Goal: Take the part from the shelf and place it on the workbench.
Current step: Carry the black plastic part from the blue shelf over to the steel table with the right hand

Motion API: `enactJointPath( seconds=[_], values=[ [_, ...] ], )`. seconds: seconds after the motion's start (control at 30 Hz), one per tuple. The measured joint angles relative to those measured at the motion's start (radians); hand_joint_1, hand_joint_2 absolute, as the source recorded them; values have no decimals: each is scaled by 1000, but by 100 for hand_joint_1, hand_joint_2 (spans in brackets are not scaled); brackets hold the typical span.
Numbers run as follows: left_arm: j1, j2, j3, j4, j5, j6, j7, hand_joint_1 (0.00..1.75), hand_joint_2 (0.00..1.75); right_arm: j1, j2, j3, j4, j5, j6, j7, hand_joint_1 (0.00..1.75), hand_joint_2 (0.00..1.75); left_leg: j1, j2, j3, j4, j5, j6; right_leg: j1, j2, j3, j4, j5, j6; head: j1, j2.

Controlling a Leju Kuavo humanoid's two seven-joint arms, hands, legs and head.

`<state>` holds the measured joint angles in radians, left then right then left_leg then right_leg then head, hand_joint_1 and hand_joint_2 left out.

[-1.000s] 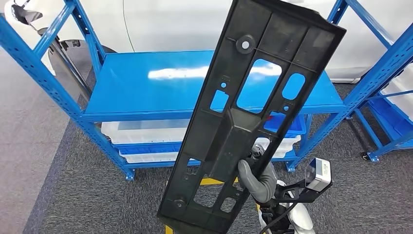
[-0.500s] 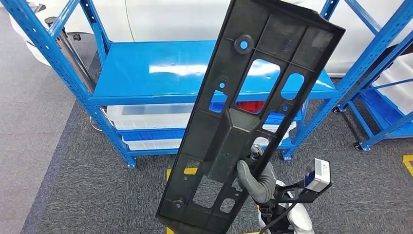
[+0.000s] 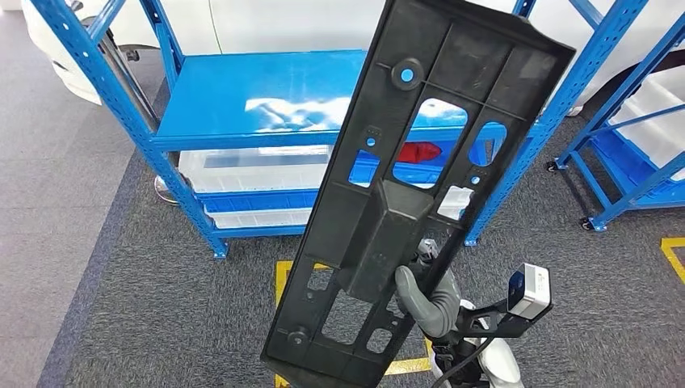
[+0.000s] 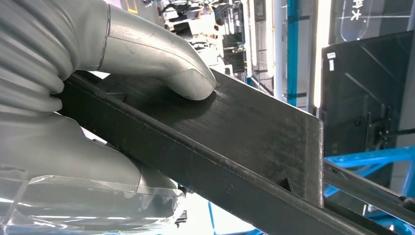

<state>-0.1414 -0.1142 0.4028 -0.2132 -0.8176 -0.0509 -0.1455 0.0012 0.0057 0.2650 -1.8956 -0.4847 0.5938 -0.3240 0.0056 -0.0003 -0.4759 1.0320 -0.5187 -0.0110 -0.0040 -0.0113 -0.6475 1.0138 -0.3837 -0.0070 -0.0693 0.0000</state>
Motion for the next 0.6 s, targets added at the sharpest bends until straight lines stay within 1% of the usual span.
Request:
enactJointPath(
  seconds=[0.03,0.07,0.1,0.13,0.17,0.2,0.23,0.27,0.3,0.33,0.37,0.4,0.43,0.47,0.5,0.53,0.57,0.6],
  values=[
    [-1,0,0,0,0,0,0,0,175,0,0,1,0,0,1,-1,173,175,-3,-1,21,-37,-12,4,0,0,-3,0,9,6,0,0],
    [0,0,0,0,1,0,0,0,175,0,-1,2,0,-1,1,-2,173,175,-4,-2,23,-52,-12,10,0,0,-4,-2,19,13,0,0],
    [1,0,0,0,2,0,0,0,175,0,-2,2,0,-1,2,-3,173,175,-3,0,14,-51,-2,16,-2,0,-7,-4,26,19,0,0],
    [1,0,0,0,3,0,0,0,175,0,-3,3,0,-2,3,-4,173,175,-2,1,5,-53,9,24,-3,2,-13,2,17,25,0,0],
    [1,0,0,0,4,0,0,0,175,0,-4,3,1,-3,4,-5,173,175,0,4,-7,-55,23,32,-4,4,-24,23,-13,31,0,0],
    [0,0,0,0,6,0,-1,0,175,0,-5,3,1,-3,6,-5,173,175,1,6,-22,-56,37,37,-6,6,-39,64,-60,35,0,0],
    [0,0,0,0,7,1,-1,0,175,0,-7,3,3,-4,8,-6,173,175,0,7,-38,-55,51,41,-7,7,-55,125,-118,40,0,0],
    [0,0,0,0,8,1,-1,0,175,0,-8,3,4,-4,10,-6,173,175,-1,8,-55,-54,64,43,-8,7,-70,195,-164,44,0,0],
    [1,0,1,0,9,1,-1,0,175,0,-9,3,7,-5,12,-7,173,175,-2,8,-73,-52,77,42,-9,7,-77,253,-186,46,0,0],
    [2,0,1,0,10,1,-1,0,175,0,-9,3,9,-5,13,-7,173,175,-3,8,-91,-49,89,42,-9,7,-73,288,-184,48,0,0],
    [2,0,1,0,10,2,-1,0,175,0,-10,3,12,-5,15,-8,173,175,-3,8,-109,-45,100,40,-9,7,-51,288,-162,47,0,0],
    [3,0,2,0,11,2,-1,0,175,-1,-11,3,13,-6,15,-8,173,175,-4,8,-126,-40,110,38,-9,7,-12,251,-134,45,0,0],
    [2,0,2,0,11,2,-1,0,175,-3,-11,3,14,-6,16,-8,173,175,-4,8,-141,-35,119,36,-8,7,44,185,-120,40,0,0],
    [2,-1,2,0,11,2,-2,0,175,-5,-11,3,14,-7,16,-8,173,175,-5,7,-154,-31,128,32,-6,8,103,104,-122,33,0,0],
    [2,-1,2,0,11,3,-3,0,175,-8,-11,4,14,-8,17,-9,173,175,-7,6,-162,-28,136,27,-3,8,147,39,-132,26,0,0],
    [2,-1,2,0,11,4,-4,0,175,-11,-12,4,15,-11,19,-10,173,175,-7,6,-166,-28,145,22,0,8,173,-5,-145,18,0,0],
    [2,-1,2,0,11,6,-6,0,175,-13,-12,4,15,-13,20,-12,173,175,-6,6,-169,-30,153,16,4,7,179,-24,-150,11,0,0],
    [2,-1,2,0,11,9,-8,0,175,-14,-12,4,16,-15,21,-13,173,175,-5,7,-170,-32,161,10,3,7,173,-27,-142,2,0,0]
  ],
)
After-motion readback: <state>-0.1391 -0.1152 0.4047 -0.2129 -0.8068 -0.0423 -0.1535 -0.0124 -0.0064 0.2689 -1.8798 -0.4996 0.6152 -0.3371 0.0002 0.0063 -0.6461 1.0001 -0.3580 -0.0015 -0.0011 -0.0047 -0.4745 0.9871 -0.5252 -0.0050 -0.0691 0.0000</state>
